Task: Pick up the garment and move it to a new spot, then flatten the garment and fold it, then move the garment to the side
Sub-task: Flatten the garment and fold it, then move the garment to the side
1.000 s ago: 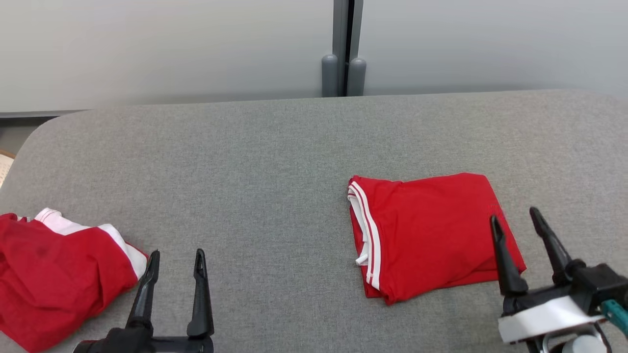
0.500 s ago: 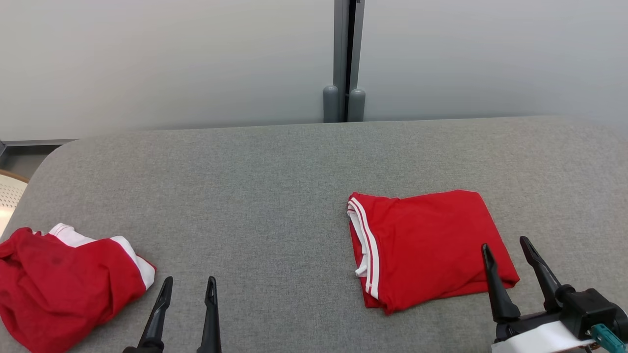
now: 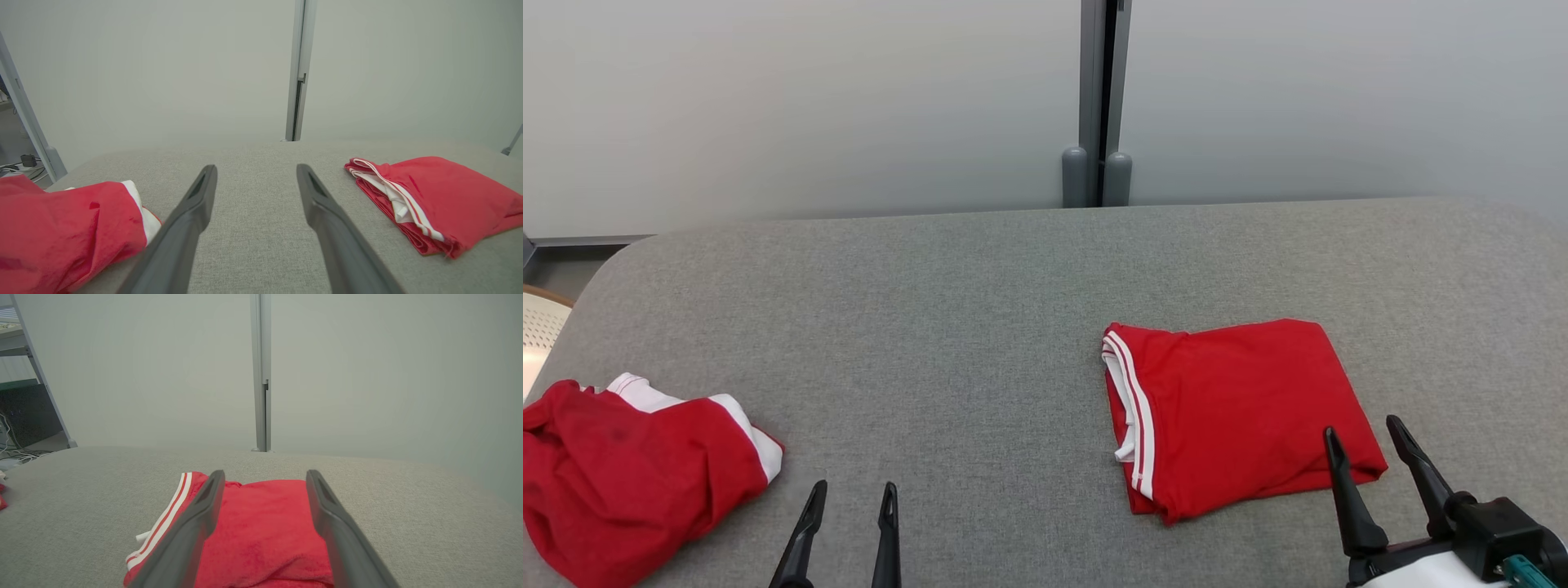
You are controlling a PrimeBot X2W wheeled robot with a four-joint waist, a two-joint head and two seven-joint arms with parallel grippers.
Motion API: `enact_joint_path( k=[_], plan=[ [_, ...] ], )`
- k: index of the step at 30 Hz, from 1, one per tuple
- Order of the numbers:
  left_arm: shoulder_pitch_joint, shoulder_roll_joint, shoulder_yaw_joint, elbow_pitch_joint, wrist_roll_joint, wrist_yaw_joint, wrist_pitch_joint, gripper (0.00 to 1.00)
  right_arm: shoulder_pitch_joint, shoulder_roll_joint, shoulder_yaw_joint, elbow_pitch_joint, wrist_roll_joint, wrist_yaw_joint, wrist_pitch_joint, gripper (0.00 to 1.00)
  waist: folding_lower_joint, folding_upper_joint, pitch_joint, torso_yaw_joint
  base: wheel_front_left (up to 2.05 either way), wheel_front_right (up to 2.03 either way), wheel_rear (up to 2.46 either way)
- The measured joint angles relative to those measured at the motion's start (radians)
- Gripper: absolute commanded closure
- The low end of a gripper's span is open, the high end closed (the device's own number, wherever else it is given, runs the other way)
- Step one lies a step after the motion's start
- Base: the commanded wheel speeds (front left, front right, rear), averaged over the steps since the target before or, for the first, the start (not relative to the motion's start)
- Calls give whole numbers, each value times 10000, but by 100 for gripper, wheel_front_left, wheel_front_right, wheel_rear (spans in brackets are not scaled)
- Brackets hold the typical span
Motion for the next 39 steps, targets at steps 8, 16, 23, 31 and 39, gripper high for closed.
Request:
enact_joint_path(
  k=[8, 16, 23, 31, 39],
  plan=[
    [-229, 0, -161, 159, 178, -180, 0, 0, -594, -244, 263, 481, 483, 0, -2, 0, 0, 0, 342, 13, 0, 0, 0],
    [-1373, 0, -587, 217, 431, -481, 2, 0, -3155, -1448, 1661, 2945, 3444, -2, 290, 0, 0, 0, 1557, 82, 0, 0, 0],
    [-2070, -2, -955, 299, 445, -489, 0, 0, -4575, -3012, 2418, 3764, 7319, -8, 2608, 0, 0, 0, 2618, 348, 0, 0, 0],
    [-2266, 0, -993, 464, 391, -474, 2, 0, -4683, -3829, 3018, 3720, 9463, -6, 4134, 0, 0, 0, 3137, 570, 0, 0, 0],
    [-2669, 4, -936, 339, 430, -476, 0, 0, -5180, -4401, 3741, 3124, 9839, -8, 3745, 100, 0, 0, 3612, 649, 0, 0, 0]
  ],
)
